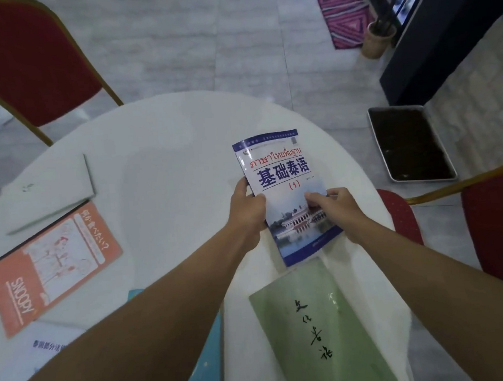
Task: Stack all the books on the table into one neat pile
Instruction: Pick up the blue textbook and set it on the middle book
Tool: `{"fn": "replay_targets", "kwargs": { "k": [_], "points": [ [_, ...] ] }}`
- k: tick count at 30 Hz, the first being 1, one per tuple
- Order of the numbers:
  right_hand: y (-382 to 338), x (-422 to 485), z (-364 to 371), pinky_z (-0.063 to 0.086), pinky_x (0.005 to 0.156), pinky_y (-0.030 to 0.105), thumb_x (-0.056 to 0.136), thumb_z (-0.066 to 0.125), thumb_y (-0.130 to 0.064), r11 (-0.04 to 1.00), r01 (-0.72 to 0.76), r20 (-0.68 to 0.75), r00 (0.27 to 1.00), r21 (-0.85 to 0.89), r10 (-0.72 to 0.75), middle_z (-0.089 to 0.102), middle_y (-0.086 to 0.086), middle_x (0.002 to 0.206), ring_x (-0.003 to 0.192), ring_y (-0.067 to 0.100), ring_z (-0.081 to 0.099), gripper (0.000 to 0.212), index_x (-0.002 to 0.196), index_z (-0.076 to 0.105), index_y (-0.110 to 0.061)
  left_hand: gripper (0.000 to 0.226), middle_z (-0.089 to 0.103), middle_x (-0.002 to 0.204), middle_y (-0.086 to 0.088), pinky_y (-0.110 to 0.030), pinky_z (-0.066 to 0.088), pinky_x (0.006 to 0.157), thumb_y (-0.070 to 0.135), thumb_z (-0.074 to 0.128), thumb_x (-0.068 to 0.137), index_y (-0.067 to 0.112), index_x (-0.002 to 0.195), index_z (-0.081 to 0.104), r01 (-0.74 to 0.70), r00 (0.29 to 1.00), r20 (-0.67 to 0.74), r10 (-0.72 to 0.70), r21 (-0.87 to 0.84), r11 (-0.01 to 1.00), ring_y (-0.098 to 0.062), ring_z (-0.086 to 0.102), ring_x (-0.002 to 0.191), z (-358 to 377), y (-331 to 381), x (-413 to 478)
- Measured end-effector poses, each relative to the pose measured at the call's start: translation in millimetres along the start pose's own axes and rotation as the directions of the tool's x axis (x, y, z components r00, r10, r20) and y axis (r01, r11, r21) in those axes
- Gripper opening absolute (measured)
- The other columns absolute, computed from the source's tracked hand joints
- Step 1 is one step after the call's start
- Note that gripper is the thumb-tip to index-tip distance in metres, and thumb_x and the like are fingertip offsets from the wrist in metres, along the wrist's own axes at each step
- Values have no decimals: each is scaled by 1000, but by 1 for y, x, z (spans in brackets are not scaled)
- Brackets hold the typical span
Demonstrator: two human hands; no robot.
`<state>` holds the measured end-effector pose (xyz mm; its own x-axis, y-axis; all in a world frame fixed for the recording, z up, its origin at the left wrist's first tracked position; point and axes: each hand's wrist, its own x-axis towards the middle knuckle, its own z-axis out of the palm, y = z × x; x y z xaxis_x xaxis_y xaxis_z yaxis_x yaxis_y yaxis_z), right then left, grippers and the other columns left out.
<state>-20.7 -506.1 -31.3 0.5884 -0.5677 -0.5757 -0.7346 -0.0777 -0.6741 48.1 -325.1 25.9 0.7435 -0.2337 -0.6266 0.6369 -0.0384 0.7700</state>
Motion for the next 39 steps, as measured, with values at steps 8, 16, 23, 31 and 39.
{"fn": "replay_targets", "kwargs": {
  "k": [8, 16, 23, 31, 39],
  "points": [
    [-2, -73, 45, 58, 75, 35, 78, 80, -35, 990, 50, 157, 985, 135, -72, 68, 3, 111, 96, 19, 68, 48, 116, 54, -19, 38, 69, 119, -3, -46, 63, 76, 6, 42, 102, 29, 129, 54, -131, 991, 25, 129, 217, 967, -26, 69, 101, -86, 7, -49],
    [28, -173, 114, 58, 90, 46, 81, 76, -8, 993, 117, 281, 952, 29, -120, 70, 3, 109, 99, 23, 69, 38, 110, 56, -22, 38, 66, 119, -9, -46, 59, 88, -1, 45, 96, 15, 130, 50, -231, 967, 69, 246, 648, 726, -30, 65, 106, -182, -37, -91],
    [75, -244, 173, 61, 76, 33, 81, 75, -2, 996, 88, 289, 954, -4, -83, 67, 0, 119, 102, 18, 67, 57, 128, 49, -21, 48, 65, 122, -9, -37, 57, 91, -8, 47, 90, 15, 132, 50, -207, 976, 114, 188, 765, 610, -28, 63, 112, -255, -95, -121],
    [107, -279, 214, 53, 81, 27, 80, 78, -14, 973, 159, 155, 979, -168, -133, 56, 3, 121, 103, 18, 59, 54, 127, 51, -19, 60, 41, 130, -12, -38, 51, 98, 0, 59, 89, 16, 141, 35, -89, 991, 30, 129, 870, 485, -28, 51, 118, -296, -132, -130],
    [115, -286, 224, 50, 99, 29, 85, 74, -28, 939, 161, 176, 978, -303, -111, 37, 6, 126, 115, 21, 50, 71, 146, 38, -18, 49, 34, 134, -12, -33, 49, 100, 12, 61, 93, 11, 135, 37, -40, 988, -18, 152, 927, 373, -25, 43, 122, -308, -141, -132]
  ]
}}
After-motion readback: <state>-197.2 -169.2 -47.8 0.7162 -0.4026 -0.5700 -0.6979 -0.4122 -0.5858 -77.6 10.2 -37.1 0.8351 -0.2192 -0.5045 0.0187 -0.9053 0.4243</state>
